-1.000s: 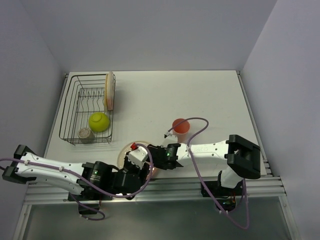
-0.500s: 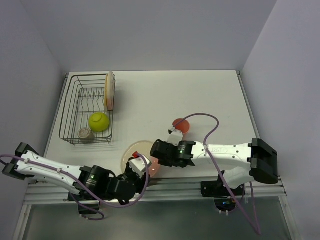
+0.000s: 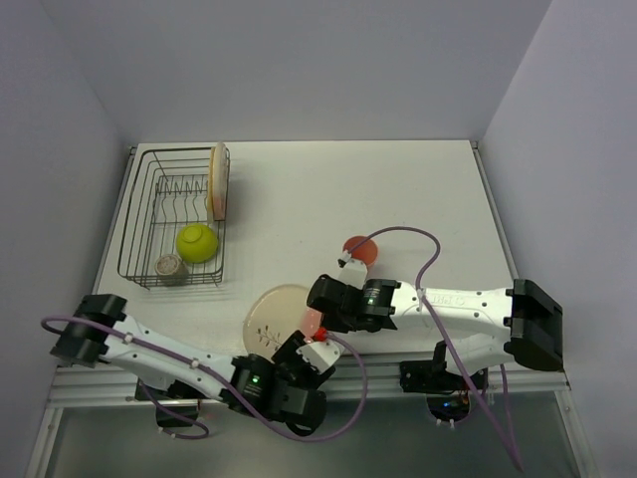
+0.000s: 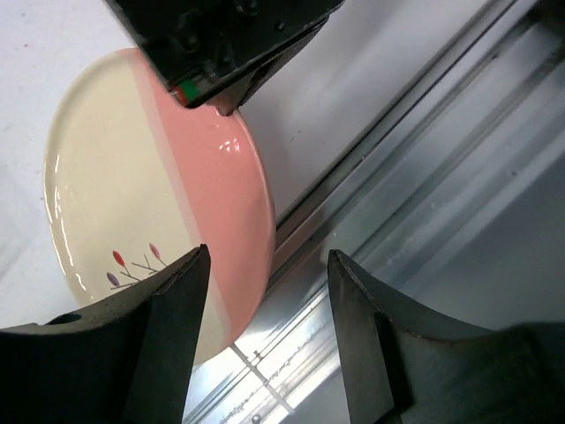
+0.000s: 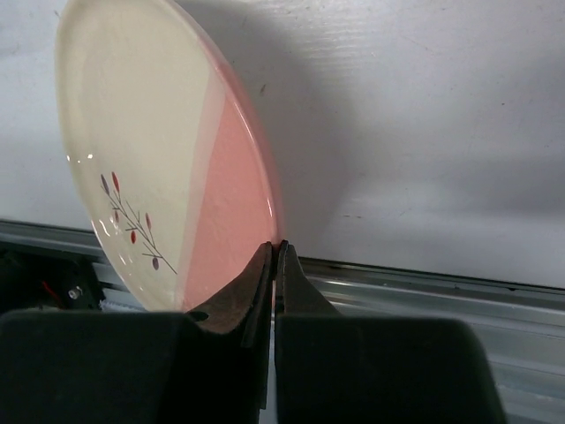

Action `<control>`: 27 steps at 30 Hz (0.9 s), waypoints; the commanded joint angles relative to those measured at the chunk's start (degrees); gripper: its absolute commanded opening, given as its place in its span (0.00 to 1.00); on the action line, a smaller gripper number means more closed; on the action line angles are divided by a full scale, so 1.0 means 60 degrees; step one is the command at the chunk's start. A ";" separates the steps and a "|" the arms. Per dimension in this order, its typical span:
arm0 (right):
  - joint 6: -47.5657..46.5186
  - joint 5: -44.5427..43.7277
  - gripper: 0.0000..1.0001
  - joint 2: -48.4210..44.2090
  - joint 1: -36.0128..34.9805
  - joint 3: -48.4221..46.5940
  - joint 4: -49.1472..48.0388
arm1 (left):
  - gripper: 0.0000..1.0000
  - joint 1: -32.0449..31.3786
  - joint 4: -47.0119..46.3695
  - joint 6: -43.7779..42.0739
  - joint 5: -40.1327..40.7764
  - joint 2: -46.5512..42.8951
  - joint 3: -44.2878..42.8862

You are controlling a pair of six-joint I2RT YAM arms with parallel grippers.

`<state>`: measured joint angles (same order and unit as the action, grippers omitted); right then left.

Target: Load the mixed dishes into the dish rack

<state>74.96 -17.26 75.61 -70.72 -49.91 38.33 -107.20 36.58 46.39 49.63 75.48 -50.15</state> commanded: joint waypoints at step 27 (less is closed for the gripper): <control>-0.0042 0.0752 0.00 -0.1645 0.0053 0.0203 -0.0953 | 0.22 0.0845 0.4802 0.4601 0.1294 0.5086 -0.2174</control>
<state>74.61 -13.52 69.36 -70.06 -47.90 34.54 -103.11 62.26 66.02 57.84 106.02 -61.98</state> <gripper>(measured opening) 0.018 0.333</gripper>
